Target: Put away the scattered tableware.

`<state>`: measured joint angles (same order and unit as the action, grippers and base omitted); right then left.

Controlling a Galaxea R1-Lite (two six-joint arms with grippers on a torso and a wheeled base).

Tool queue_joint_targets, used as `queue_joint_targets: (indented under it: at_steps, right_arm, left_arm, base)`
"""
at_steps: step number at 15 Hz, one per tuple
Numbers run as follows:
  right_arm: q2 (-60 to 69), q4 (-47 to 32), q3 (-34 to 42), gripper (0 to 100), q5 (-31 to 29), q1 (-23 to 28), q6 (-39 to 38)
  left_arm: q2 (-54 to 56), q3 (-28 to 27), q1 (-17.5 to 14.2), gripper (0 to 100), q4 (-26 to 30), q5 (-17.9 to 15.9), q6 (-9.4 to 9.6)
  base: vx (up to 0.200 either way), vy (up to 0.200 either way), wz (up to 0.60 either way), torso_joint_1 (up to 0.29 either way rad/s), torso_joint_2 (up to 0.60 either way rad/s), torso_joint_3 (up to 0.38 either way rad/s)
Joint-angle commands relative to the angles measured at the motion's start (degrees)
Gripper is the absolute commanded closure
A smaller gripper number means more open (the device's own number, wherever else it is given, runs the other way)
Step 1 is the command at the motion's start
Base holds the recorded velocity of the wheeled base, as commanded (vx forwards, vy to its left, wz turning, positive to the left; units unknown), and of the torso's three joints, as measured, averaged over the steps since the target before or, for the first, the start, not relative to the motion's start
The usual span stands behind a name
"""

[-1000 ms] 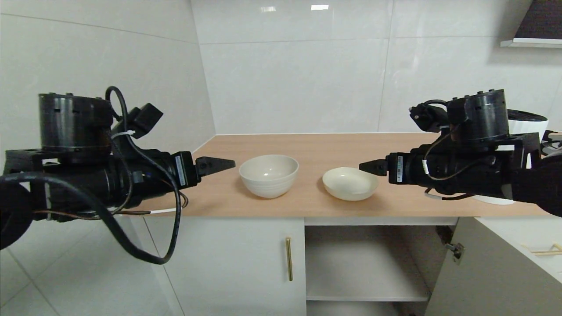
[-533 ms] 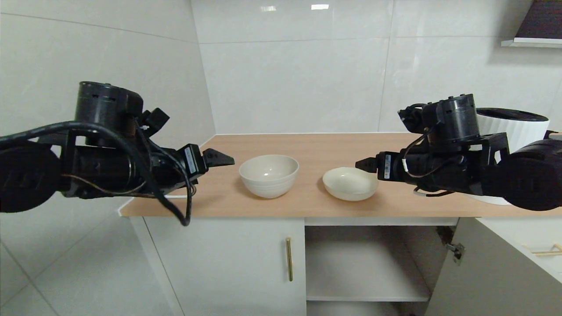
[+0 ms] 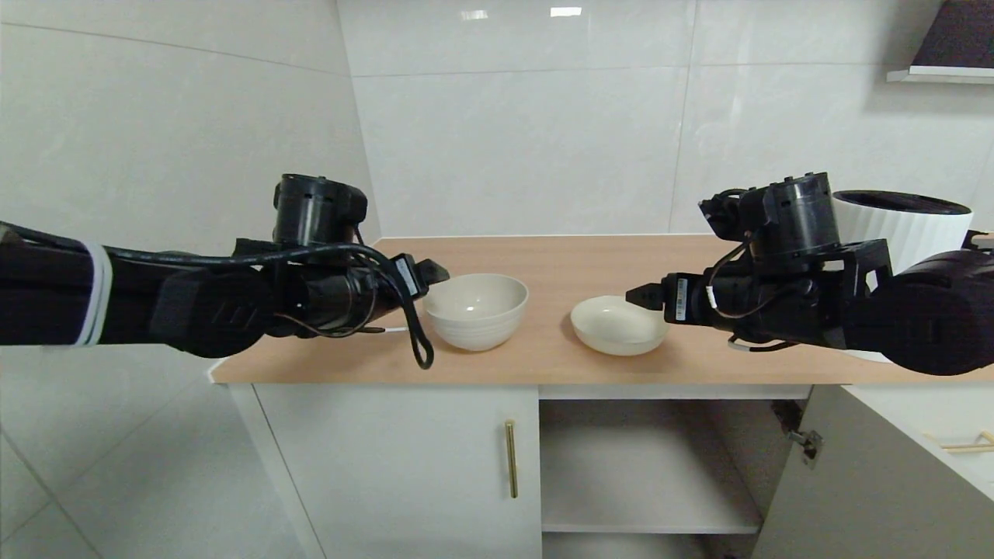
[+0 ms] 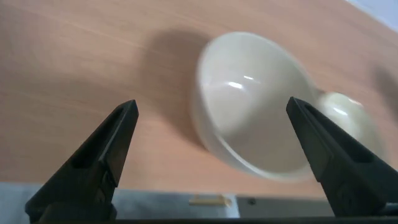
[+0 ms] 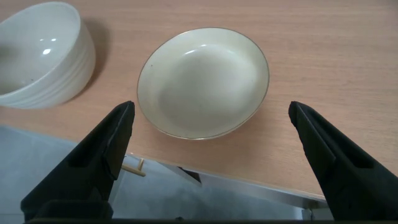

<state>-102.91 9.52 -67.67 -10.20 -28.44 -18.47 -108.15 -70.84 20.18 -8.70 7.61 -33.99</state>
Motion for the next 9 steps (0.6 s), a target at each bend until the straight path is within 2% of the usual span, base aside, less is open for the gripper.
queue_joint_targets:
  at_steps: [1, 8, 9]
  right_arm:
    - [0.08, -0.03, 0.08, 0, 0.01, -0.04, 0.01]
    - [0.17, 0.06, 0.26, 0, -0.26, -0.04, -0.08]
    - [0.17, 0.06, 0.26, 0, -0.43, -0.04, -0.08]
  left_arm:
    - [-3.38, -0.79, 0.39, 0, -0.08, 0.48, -0.11]
    - [-4.35, -0.7, 1.01, 0, -0.08, 0.48, -0.11]
    - [-4.35, -0.7, 1.01, 100, -0.08, 0.48, -0.11]
  base:
    - [0.0, 0.0, 0.0, 0.0, 0.0, 0.0]
    - [0.0, 0.0, 0.0, 0.0, 0.0, 0.0]
    - [0.0, 0.0, 0.0, 0.0, 0.0, 0.0]
